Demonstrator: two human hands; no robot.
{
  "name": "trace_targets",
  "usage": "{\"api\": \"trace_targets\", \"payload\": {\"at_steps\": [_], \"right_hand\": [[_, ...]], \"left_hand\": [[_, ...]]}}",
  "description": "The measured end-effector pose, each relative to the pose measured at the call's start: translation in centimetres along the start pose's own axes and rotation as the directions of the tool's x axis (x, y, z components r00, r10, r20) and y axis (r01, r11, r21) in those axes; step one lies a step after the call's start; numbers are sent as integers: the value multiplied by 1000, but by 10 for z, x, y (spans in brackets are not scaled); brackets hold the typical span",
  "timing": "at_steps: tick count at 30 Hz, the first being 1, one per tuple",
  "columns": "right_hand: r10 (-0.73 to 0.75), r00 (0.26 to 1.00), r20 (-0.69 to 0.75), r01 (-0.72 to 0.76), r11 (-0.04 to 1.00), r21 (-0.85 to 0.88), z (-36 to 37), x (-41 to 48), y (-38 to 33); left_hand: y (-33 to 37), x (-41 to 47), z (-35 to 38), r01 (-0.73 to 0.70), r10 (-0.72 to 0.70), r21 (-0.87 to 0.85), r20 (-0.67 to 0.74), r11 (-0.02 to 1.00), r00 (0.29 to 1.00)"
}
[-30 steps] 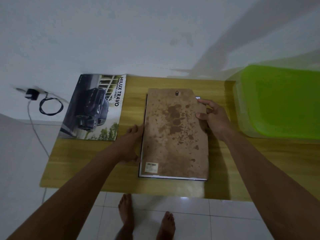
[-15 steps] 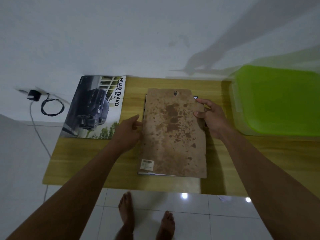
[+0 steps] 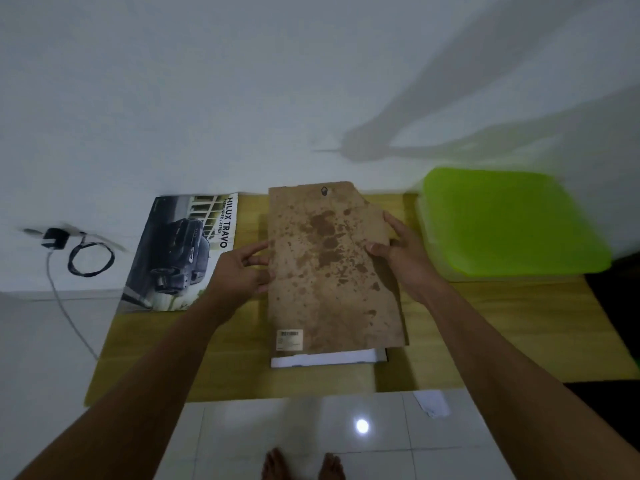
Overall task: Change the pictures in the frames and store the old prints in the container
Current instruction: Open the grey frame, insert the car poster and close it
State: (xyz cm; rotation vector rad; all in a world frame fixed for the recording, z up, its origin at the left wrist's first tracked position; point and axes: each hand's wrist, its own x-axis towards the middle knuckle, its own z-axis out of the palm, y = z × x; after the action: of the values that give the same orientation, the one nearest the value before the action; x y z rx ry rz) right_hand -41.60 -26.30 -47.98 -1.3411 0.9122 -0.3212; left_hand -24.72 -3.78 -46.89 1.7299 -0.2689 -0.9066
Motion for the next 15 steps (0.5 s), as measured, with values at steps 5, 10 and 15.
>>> {"api": "trace_targets", "payload": {"at_steps": [5, 10, 15], "right_hand": [[7, 1000, -20, -8, 999, -35, -15, -30, -22], [-47, 993, -109, 50, 999, 22, -38, -48, -36], [-139, 974, -177, 124, 988, -95, -74, -49, -49]], "left_hand": [[36, -12, 5, -58, 58, -4, 31, 998, 998], [66, -23, 29, -78, 79, -27, 47, 997, 996], [79, -21, 62, -59, 65, -56, 107, 997, 992]]}}
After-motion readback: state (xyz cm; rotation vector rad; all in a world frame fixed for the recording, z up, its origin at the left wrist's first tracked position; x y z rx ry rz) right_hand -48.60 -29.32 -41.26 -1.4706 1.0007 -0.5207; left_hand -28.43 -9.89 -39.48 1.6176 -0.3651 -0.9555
